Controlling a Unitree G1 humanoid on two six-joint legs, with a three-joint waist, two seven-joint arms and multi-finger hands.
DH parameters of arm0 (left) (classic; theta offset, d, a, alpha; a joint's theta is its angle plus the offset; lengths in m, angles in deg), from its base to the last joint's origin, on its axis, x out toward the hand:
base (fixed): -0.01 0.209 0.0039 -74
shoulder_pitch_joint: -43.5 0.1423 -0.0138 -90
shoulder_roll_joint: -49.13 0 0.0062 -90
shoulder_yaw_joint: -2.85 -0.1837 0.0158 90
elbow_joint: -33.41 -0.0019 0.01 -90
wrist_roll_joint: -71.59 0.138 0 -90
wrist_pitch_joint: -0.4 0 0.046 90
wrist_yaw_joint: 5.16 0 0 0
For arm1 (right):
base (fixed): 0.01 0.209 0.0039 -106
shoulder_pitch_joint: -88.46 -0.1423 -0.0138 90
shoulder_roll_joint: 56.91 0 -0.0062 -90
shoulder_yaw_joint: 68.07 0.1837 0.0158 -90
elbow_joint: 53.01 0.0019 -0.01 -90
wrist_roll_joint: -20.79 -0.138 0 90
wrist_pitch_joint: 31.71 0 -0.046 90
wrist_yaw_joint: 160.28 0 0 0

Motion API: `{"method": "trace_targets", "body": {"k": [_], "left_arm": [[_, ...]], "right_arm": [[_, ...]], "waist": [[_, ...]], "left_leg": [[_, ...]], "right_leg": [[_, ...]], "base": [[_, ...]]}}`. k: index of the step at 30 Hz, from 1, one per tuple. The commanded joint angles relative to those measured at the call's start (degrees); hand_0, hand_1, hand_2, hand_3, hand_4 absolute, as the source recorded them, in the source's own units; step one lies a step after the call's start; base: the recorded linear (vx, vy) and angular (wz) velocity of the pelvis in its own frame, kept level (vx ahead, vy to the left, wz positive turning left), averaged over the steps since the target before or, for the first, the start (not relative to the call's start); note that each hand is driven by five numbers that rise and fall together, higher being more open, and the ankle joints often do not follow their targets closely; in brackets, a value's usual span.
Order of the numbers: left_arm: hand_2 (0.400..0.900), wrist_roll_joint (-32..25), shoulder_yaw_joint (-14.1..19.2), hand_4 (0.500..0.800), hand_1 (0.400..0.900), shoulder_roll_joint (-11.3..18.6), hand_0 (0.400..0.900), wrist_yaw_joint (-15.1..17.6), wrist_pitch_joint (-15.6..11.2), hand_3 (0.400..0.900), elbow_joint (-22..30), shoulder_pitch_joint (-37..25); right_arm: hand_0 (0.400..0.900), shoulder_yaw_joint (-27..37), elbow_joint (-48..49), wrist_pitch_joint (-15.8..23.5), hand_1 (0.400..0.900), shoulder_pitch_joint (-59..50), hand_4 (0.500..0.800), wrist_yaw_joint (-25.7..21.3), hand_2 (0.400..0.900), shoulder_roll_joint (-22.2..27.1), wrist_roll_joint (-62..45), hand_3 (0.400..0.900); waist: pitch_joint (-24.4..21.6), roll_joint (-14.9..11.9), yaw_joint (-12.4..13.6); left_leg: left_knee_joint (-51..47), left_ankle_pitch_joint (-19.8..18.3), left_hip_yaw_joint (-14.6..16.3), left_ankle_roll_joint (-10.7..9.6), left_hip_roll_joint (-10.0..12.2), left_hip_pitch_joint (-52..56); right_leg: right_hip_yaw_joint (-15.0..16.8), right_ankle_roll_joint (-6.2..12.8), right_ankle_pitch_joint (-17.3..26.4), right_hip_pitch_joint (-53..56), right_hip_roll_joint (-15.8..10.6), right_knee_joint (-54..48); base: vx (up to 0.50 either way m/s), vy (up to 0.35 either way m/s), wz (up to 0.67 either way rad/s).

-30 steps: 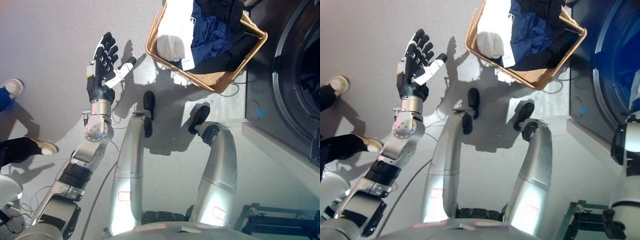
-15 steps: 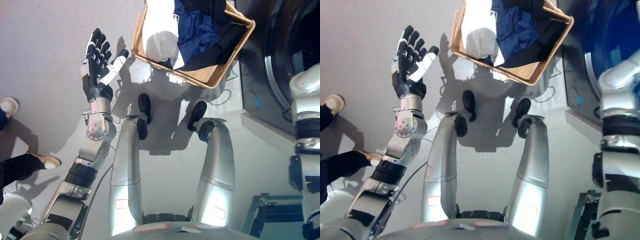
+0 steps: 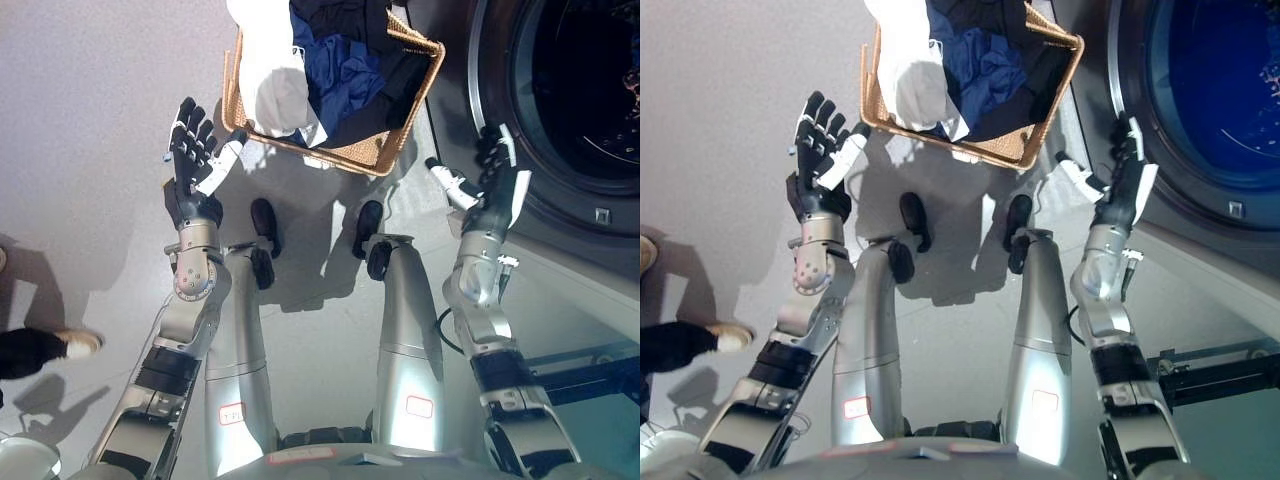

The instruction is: Put the clothes in the basket into the washing machine.

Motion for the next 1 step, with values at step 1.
{"method": "trace_targets", "body": {"k": [1], "left_arm": [[0.900, 0.9, 0.3, 0.800, 0.900, -1.1, 0.900, -1.8, -4.8, 0.900, -2.3, 2.5]], "right_arm": [[0.900, -0.4, 3.4, 7.2, 0.900, 0.3, 0.800, 4.7, 0.900, 0.7, -5.3, 0.900]], "waist": [[-8.9, 0.6, 0.7]], "left_leg": [[-4.1, -1.6, -5.2, -3.9, -0.3, 1.2]], "right_leg": [[-2.6, 1.68, 3.0, -1.2, 2.2, -2.9]], "base": [[0.00, 0.000, 0.00]]}}
